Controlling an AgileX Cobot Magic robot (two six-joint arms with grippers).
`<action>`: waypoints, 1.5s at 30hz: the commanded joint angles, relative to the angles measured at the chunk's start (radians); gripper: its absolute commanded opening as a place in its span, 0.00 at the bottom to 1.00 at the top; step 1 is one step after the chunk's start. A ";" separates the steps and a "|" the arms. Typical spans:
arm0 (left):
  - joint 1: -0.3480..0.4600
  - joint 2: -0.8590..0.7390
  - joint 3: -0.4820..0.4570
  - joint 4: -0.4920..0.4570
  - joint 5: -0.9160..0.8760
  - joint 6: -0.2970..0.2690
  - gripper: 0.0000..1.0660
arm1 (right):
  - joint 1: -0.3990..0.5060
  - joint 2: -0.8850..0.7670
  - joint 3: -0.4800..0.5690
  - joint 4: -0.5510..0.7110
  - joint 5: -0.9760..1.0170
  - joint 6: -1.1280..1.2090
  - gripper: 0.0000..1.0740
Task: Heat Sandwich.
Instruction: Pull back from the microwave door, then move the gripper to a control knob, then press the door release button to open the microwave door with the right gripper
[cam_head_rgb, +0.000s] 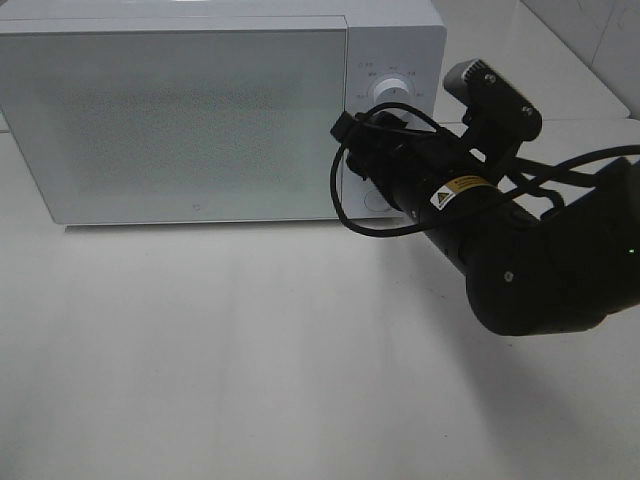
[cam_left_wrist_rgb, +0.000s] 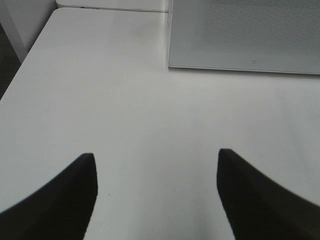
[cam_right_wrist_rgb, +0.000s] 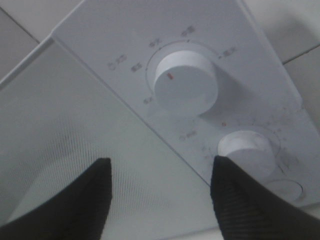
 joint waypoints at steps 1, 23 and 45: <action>0.002 -0.017 0.001 -0.003 -0.016 0.001 0.61 | 0.003 -0.062 0.002 -0.047 0.158 -0.141 0.55; 0.002 -0.017 0.001 -0.003 -0.016 0.001 0.61 | -0.110 -0.342 -0.007 -0.094 0.951 -0.582 0.55; 0.002 -0.017 0.001 -0.003 -0.016 0.001 0.61 | -0.593 -0.629 -0.151 -0.558 1.972 -0.395 0.55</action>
